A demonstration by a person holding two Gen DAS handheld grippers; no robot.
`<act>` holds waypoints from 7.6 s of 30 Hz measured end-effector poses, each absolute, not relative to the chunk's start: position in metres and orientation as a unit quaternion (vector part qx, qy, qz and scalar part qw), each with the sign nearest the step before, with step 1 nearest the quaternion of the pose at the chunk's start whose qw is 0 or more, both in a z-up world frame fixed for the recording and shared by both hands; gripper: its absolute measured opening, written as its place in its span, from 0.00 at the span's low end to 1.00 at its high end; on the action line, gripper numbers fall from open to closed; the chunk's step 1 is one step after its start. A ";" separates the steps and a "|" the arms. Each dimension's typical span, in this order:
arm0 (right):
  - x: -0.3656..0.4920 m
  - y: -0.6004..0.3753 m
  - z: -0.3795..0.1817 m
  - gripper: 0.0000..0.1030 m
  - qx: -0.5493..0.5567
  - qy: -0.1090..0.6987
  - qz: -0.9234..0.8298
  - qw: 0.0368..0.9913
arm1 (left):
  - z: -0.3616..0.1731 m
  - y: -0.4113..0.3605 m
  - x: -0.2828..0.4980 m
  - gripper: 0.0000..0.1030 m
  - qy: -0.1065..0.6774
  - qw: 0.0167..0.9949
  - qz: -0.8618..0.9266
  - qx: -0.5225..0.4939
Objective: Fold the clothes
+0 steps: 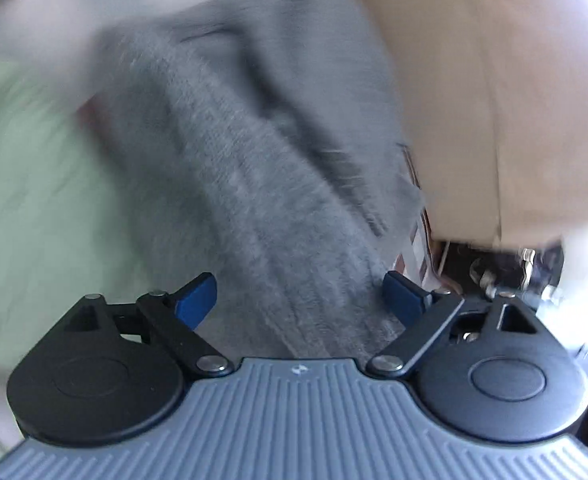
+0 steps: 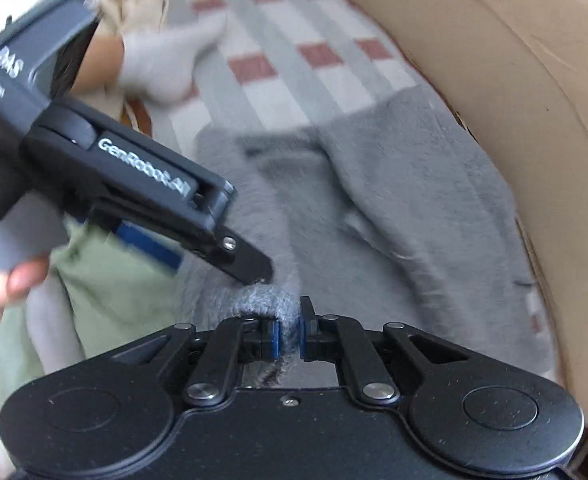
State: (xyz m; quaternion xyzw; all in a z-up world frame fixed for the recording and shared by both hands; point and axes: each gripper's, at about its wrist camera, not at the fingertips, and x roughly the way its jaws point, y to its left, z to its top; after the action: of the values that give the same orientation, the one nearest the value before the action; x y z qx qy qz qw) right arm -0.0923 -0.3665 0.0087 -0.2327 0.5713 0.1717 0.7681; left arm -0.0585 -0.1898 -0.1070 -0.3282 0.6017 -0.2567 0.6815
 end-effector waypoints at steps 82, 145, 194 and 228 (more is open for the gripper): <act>-0.273 -0.542 -0.146 0.08 -0.019 0.417 -0.245 0.875 | -0.171 -0.260 0.026 0.32 0.466 0.712 -0.518 0.087; -0.113 -0.819 -0.154 0.41 0.282 0.331 -0.294 0.851 | -0.148 -0.270 0.152 0.16 0.377 0.841 -0.349 0.168; -0.288 -0.654 -0.127 0.67 0.369 0.286 -0.299 0.833 | -0.128 -0.229 0.010 0.51 0.436 0.857 -0.263 0.072; -0.283 -0.643 -0.117 0.67 0.416 0.272 -0.277 0.822 | -0.042 -0.277 -0.044 0.58 0.347 0.861 -0.346 0.132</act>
State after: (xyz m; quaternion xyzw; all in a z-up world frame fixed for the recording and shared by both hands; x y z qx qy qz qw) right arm -0.2825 -0.6428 -0.1168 0.4164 0.2724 -0.2768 0.8221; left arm -0.0442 -0.2768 -0.0422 0.1321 0.3472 -0.3462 0.8615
